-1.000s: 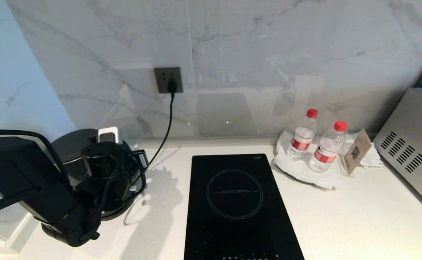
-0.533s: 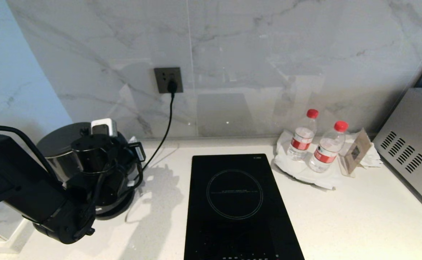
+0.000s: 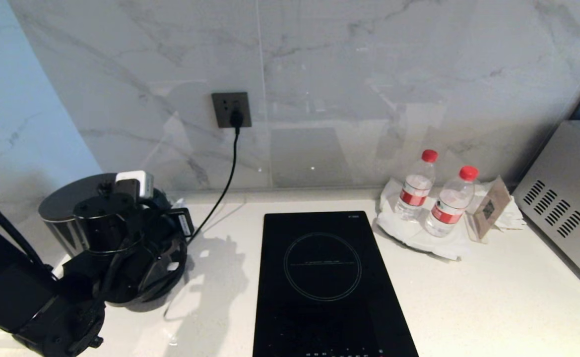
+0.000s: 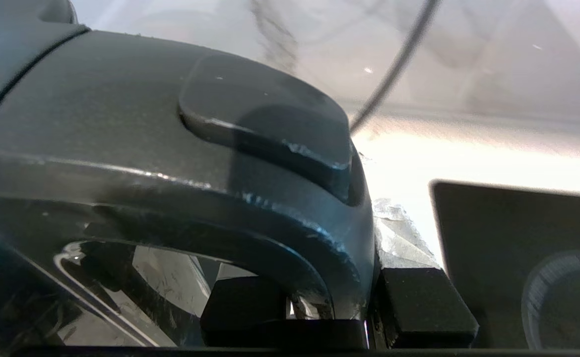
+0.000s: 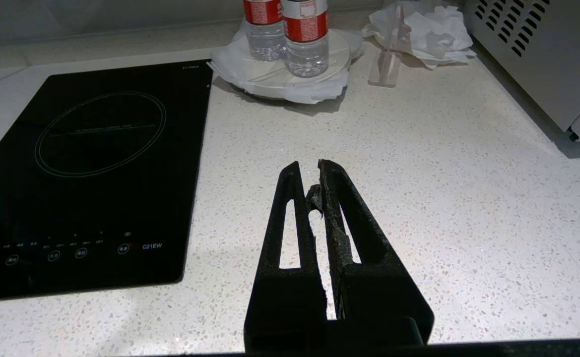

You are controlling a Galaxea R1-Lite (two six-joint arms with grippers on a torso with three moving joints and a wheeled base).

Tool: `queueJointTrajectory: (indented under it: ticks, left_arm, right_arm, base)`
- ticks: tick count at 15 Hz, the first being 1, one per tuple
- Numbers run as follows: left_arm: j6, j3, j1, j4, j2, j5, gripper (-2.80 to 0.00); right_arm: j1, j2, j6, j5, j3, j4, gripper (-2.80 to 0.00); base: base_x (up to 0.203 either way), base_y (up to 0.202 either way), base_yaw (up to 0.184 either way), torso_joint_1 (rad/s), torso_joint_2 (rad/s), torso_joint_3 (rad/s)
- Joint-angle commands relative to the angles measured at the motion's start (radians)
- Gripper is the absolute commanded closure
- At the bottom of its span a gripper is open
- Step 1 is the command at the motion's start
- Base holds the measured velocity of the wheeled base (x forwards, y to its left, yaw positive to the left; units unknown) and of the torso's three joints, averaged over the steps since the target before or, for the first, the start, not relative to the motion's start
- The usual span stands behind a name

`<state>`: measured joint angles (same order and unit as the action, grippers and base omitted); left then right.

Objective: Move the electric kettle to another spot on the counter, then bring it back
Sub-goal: Place it by the sink

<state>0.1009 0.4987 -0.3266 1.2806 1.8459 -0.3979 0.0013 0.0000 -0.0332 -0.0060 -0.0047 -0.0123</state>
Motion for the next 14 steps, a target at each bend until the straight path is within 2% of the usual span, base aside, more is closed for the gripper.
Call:
queueJointTrajectory:
  ticks: [1,9,14]
  left_arm:
    - [0.003,-0.048,0.005,0.006,-0.068,0.005,0.00]
    - [0.020,-0.194,0.025,0.005,-0.189,0.007,0.00]
    - [0.043,-0.225,0.010,-0.020,-0.233,0.010,0.00]
  right_arm:
    - [0.000,0.002,0.000,0.000,0.000,0.000,0.00]
    - [0.000,0.002,0.001,0.000,0.000,0.000,0.00]
    - [0.000,0.000,0.001,0.000,0.000,0.000,0.00]
  base:
    - [0.000,0.000,0.000,0.000,0.00,0.000]
    - [0.000,0.000,0.000,0.000,0.00,0.000]
    - [0.000,0.000,0.000,0.000,0.00,0.000]
